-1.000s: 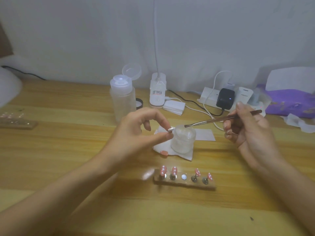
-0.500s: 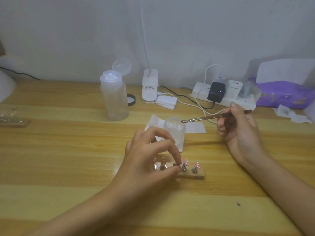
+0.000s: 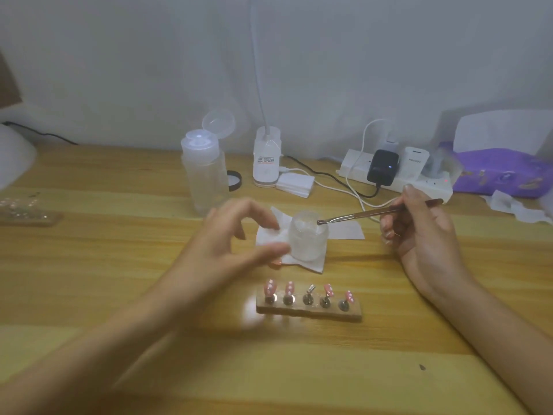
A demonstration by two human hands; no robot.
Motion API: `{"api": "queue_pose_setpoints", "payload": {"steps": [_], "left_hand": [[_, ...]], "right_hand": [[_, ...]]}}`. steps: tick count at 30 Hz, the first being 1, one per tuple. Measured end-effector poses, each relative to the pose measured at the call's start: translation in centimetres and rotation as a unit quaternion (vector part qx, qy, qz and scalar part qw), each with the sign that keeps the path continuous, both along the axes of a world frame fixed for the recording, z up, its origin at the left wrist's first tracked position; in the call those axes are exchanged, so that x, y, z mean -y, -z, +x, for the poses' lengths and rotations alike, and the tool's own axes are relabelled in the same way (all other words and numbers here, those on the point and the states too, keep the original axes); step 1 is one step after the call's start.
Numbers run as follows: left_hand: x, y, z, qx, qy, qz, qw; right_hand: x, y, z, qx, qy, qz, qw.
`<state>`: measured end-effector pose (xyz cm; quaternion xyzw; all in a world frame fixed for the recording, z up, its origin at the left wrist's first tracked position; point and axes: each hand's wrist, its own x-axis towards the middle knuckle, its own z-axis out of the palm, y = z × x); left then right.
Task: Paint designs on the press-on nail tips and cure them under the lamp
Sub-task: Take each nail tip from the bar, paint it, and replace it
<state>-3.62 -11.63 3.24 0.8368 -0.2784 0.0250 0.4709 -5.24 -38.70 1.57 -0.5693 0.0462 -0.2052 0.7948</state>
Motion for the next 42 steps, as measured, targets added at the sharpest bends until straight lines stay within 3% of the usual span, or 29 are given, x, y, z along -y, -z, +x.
{"api": "queue_pose_setpoints", "payload": {"steps": [7, 22, 28, 36, 39, 42], "left_hand": [[-0.9, 0.3, 2.6, 0.044, 0.044, 0.171, 0.983], [0.4, 1.2, 3.2, 0.067, 0.042, 0.204, 0.976], [0.1, 0.0, 4.0, 0.012, 0.038, 0.130, 0.991], [1.7, -0.2, 5.7, 0.077, -0.027, 0.155, 0.984], [0.7, -0.1, 5.4, 0.088, 0.004, 0.178, 0.980], [-0.4, 0.0, 4.7, 0.172, 0.033, 0.247, 0.953]], "right_hand": [[0.0, 0.1, -0.1, 0.002, -0.010, -0.020, 1.000], [0.0, 0.1, 0.0, -0.009, -0.013, -0.025, 1.000], [0.1, 0.2, 0.1, -0.015, -0.011, -0.015, 1.000], [0.1, 0.2, 0.1, -0.017, -0.014, -0.010, 1.000], [0.2, 0.2, 0.1, -0.021, -0.014, -0.011, 1.000], [0.1, 0.2, 0.1, -0.022, -0.014, -0.011, 1.000]]}}
